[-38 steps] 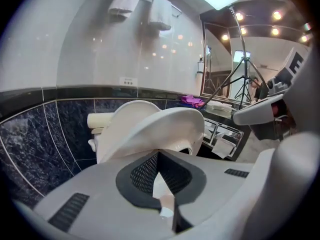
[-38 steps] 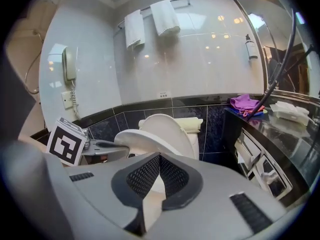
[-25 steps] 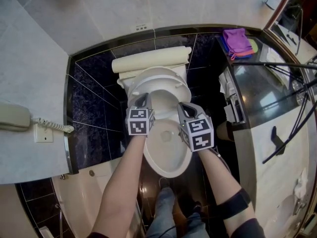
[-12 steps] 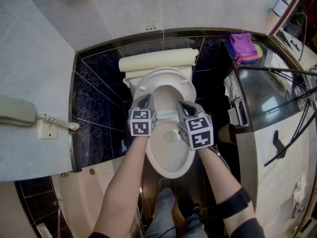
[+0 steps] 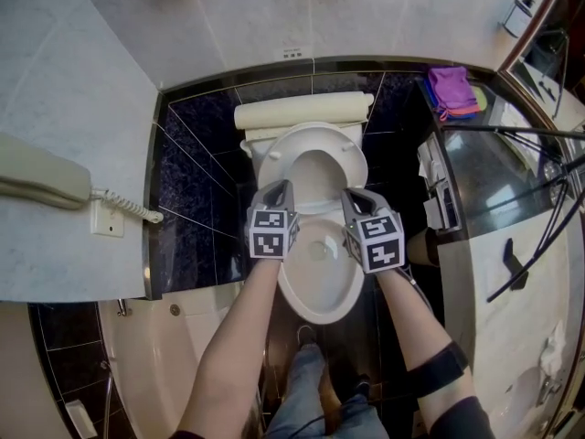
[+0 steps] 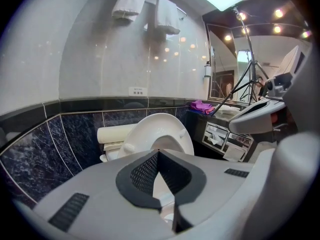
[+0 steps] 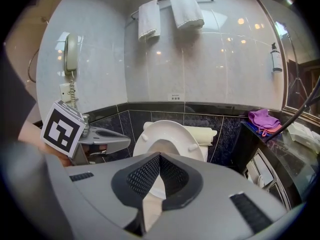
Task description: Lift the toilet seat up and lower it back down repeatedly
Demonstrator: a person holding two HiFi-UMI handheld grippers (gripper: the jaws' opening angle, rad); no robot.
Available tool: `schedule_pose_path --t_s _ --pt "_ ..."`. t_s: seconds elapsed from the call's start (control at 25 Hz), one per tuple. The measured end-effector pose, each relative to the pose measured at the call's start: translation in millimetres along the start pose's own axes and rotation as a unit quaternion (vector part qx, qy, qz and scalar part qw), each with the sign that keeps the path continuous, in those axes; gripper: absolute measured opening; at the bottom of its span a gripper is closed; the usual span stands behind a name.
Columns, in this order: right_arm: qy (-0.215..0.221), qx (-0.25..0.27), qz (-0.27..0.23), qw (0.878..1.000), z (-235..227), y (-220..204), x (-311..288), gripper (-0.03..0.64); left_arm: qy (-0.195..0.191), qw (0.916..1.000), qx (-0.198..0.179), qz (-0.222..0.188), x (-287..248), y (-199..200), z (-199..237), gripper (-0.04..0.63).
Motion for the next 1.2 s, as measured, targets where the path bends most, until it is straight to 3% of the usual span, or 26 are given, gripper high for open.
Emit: schedule_pose_path --t_s 0.28,0.72,1.2 --pt "0.012 0.004 -0.007 1.000 16 1 75 0.017 0.018 0.9998 0.003 -0.009 97 29 -44 -0.012" --pt "0.034 -0.002 -0.017 0.999 35 9 257 0.017 0.044 0.9987 -0.004 -0.025 265 65 -159 -0.012" --pt "0.049 0.002 -0.029 0.998 43 -6 370 0.017 0.055 0.9975 -0.008 -0.042 371 64 -247 -0.012"
Point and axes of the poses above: the fingertips, and each gripper's own axes: x backward along the fingers, z to its left, y out of its top, the point moved 7 cm from there along x, backward along the fingers, and after that the axes turned 10 degrees about -z, right-handed, at the moved point
